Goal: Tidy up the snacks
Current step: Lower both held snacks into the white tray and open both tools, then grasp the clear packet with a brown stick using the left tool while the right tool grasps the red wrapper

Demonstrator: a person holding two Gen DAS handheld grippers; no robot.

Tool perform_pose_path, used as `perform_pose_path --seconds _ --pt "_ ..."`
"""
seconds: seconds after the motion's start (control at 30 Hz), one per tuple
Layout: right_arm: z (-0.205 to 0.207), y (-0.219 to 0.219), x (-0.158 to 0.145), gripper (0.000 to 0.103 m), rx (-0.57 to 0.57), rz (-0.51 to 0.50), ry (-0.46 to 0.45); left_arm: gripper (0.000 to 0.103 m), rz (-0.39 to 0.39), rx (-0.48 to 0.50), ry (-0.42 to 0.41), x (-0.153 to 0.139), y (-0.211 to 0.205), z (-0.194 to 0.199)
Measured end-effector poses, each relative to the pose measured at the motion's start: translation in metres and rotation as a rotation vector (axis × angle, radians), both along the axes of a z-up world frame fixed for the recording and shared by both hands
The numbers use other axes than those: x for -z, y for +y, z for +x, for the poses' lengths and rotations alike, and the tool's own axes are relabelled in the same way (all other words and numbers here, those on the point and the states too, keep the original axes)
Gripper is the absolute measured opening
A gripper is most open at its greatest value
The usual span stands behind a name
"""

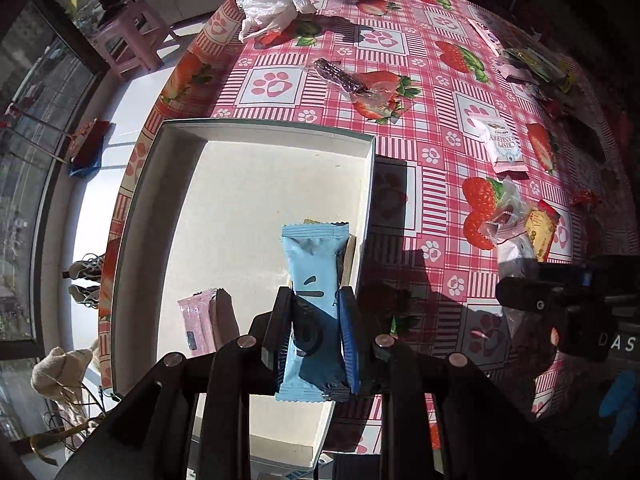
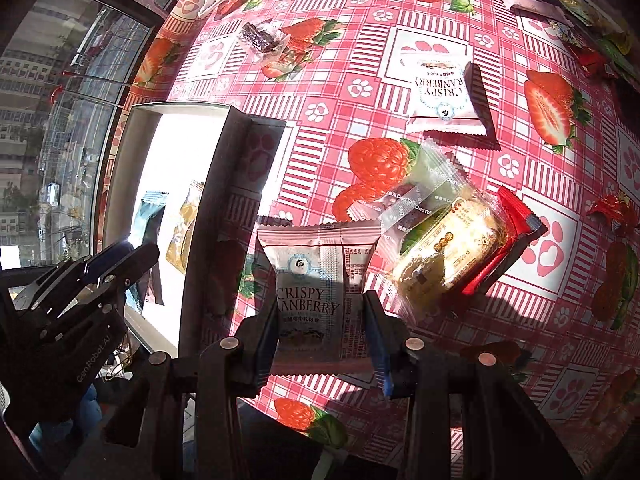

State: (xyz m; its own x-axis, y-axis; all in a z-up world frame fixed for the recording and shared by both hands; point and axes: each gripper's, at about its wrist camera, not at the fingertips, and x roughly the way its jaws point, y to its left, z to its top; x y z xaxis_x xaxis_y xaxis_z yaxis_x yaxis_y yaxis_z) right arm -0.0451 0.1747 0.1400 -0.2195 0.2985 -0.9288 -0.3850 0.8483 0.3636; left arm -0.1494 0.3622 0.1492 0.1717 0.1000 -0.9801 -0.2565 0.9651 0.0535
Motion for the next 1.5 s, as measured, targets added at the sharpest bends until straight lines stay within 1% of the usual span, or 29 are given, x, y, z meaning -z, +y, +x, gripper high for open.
perform_pose_path --seconds 0.1,0.23,0.4,0.47,0.5,0.53,0.57,0.6,0.67,0.7,0.77,0.83,0.87,0.97,1.07,1.17,1.23,1.3,1.33,1.4,1.5 --pt "-0.003 0.034 -0.007 0.042 -0.053 0.032 0.000 0.025 0.008 -0.054 0.014 0.004 0.023 -0.011" --pt "-0.009 0.074 -0.006 0.042 -0.089 0.072 0.015 0.025 0.009 -0.107 0.031 0.010 0.047 -0.022" --pt "-0.011 0.114 -0.003 0.042 -0.117 0.094 0.029 0.025 0.014 -0.132 0.056 0.019 0.063 -0.029" --pt "-0.011 0.128 0.003 0.042 -0.128 0.089 0.031 0.026 0.021 -0.136 0.069 0.023 0.066 -0.030" --pt "-0.011 0.139 0.007 0.042 -0.130 0.087 0.037 0.028 0.022 -0.138 0.075 0.024 0.068 -0.030" --pt "-0.012 0.142 0.009 0.042 -0.130 0.085 0.043 0.031 0.018 -0.139 0.079 0.025 0.069 -0.030" --pt "-0.012 0.146 0.012 0.042 -0.130 0.080 0.047 0.044 0.014 -0.141 0.081 0.026 0.070 -0.030" --pt "-0.013 0.148 0.014 0.043 -0.132 0.072 0.051 0.061 0.015 -0.146 0.082 0.027 0.070 -0.030" --pt "-0.011 0.154 0.021 0.048 -0.126 0.051 0.051 0.073 0.023 -0.151 0.067 0.024 0.071 -0.030" --pt "-0.011 0.152 0.022 0.054 -0.121 0.045 0.051 0.073 0.030 -0.151 0.069 0.023 0.071 -0.028" --pt "-0.008 0.146 0.024 0.087 -0.093 0.027 0.039 0.073 0.016 -0.141 0.075 0.022 0.069 -0.024" --pt "-0.003 0.133 0.023 0.098 -0.057 0.002 0.016 0.073 -0.002 -0.128 0.080 0.020 0.067 -0.015" --pt "0.001 0.126 0.026 0.102 -0.037 -0.016 0.013 0.073 -0.010 -0.120 0.079 0.018 0.066 -0.010" --pt "0.012 0.095 0.033 0.102 0.034 -0.086 -0.004 0.073 -0.043 -0.097 0.061 0.009 0.059 0.013" --pt "0.022 0.051 0.039 0.102 0.134 -0.192 -0.036 0.078 -0.080 -0.076 0.040 0.000 0.051 0.043" --pt "0.030 0.010 0.055 0.102 0.228 -0.269 -0.014 0.079 -0.123 -0.058 0.039 -0.002 0.040 0.078" --pt "0.031 -0.012 0.066 0.102 0.250 -0.304 -0.003 0.079 -0.130 -0.050 0.039 0.000 0.033 0.104" --pt "0.029 -0.033 0.072 0.102 0.270 -0.312 0.012 0.079 -0.138 -0.062 0.046 0.005 0.030 0.128" --pt "0.027 -0.043 0.071 0.102 0.288 -0.293 0.014 0.079 -0.152 -0.076 0.047 0.008 0.030 0.139" --pt "0.022 -0.063 0.065 0.102 0.309 -0.261 0.001 0.079 -0.172 -0.127 0.044 0.017 0.034 0.161" --pt "0.009 -0.093 0.057 0.102 0.322 -0.269 -0.023 0.079 -0.175 -0.208 0.058 0.035 0.042 0.191"
